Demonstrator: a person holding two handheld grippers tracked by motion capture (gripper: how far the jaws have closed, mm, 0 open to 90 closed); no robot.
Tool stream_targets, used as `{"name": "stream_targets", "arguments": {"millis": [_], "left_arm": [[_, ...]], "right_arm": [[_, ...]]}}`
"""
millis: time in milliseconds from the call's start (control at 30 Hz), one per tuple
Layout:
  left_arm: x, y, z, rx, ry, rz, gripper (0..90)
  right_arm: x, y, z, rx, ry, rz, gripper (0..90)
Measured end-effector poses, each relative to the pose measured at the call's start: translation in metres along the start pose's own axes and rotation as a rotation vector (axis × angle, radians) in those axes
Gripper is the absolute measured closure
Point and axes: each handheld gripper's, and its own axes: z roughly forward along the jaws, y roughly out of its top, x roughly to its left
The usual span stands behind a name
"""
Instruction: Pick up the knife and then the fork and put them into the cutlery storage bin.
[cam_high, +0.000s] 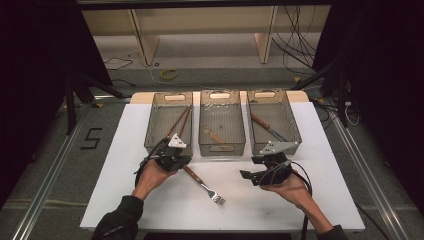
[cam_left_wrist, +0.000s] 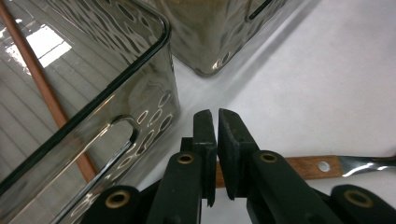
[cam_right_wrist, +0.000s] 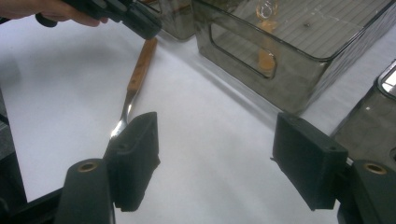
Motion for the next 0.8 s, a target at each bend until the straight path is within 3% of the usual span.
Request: {"name": "stream_targets", "arguments": {"millis": [400, 567, 800], "left_arm": [[0.004, -0.003, 0.011, 0.074, -0.01, -0.003, 85.3], [0.003, -0.006, 0.011, 0.108, -0.003, 0.016, 85.4], [0.001, -0.017, -0.004, 0.173, -0.029, 0.035, 85.8]], "right_arm": [[0.001, -0.001, 0.002, 0.011, 0.009, -0.004, 32.4], [0.002, -0.002, 0.003, 0.017, 0.012, -0.003, 32.5], [0.002, -0.003, 0.001, 0.018, 0.014, 0.0, 32.5]]}}
